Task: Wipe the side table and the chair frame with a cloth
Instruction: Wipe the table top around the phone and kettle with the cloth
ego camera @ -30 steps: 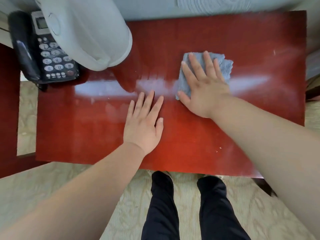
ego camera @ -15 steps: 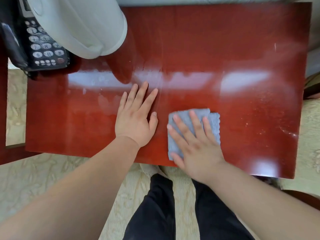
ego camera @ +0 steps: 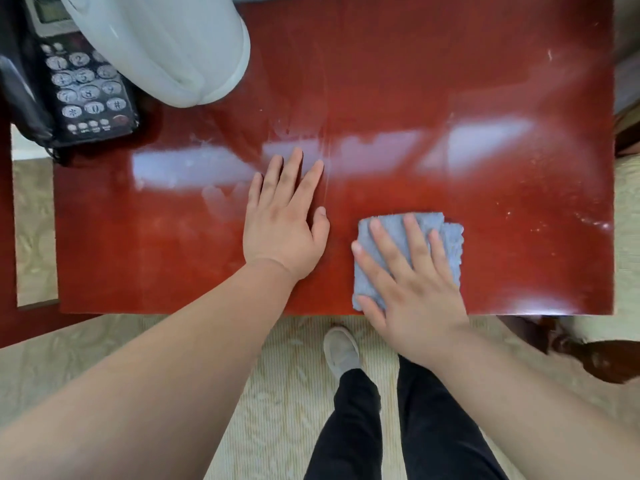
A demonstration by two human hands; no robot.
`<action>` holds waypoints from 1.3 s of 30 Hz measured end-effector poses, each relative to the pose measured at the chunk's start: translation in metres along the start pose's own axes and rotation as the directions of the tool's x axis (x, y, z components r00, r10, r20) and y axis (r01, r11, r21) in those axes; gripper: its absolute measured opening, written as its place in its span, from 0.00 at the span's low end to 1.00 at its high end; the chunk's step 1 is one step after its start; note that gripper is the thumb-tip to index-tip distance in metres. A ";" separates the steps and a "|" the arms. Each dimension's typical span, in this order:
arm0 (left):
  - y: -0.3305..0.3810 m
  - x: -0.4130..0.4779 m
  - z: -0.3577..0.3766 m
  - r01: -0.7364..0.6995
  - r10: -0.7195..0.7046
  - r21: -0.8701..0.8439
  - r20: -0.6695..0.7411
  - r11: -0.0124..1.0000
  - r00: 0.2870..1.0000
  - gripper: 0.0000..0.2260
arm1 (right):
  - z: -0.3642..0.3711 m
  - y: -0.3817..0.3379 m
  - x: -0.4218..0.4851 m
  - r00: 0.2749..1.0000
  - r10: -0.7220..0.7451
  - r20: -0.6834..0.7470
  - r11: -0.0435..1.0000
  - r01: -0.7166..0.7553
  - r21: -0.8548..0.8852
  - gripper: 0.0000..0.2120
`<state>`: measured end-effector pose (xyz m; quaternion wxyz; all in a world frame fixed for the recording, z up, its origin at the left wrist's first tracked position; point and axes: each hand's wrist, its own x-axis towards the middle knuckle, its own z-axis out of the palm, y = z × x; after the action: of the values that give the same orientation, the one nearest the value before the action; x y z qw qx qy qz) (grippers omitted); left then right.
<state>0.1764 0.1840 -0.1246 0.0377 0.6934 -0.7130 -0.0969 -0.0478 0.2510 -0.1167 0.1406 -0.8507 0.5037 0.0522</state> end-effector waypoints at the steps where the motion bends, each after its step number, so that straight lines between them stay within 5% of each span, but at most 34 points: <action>1: -0.001 0.000 0.000 -0.002 0.002 0.002 0.001 1.000 1.000 0.28 | 0.005 -0.005 -0.018 1.000 -0.010 -0.004 1.000 0.010 -0.005 0.34; 7: -0.002 0.001 0.001 -0.009 0.009 0.000 0.002 1.000 1.000 0.28 | 0.001 0.003 0.009 1.000 -0.021 -0.016 0.999 0.022 0.025 0.33; 12: 0.000 0.000 0.002 -0.008 0.009 0.005 -0.018 1.000 1.000 0.28 | -0.017 0.023 0.087 0.994 0.111 0.006 0.994 -0.111 -0.005 0.35; 20: 0.004 -0.002 0.004 0.017 -0.018 0.048 0.013 0.999 1.000 0.28 | 0.020 0.010 -0.046 0.992 0.122 -0.009 0.992 -0.122 0.037 0.29; 26: 0.038 -0.016 0.004 0.095 -0.097 0.033 0.061 0.995 0.993 0.28 | 0.010 -0.002 -0.025 0.979 0.198 0.056 0.974 -0.203 0.098 0.30; 30: 0.085 -0.027 0.018 0.063 -0.064 0.031 0.057 0.998 0.996 0.29 | 0.006 0.027 -0.024 0.996 0.084 0.032 0.994 -0.086 0.069 0.30; 39: 0.087 -0.028 0.024 0.086 -0.087 0.043 0.029 0.995 0.996 0.30 | -0.004 0.159 -0.073 0.855 0.517 -0.031 0.854 -0.513 0.086 0.31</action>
<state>0.0873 0.2152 -0.1288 0.0080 0.7226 -0.6848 -0.0944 -0.2220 0.2395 -0.1253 0.1399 -0.6802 0.7181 0.0463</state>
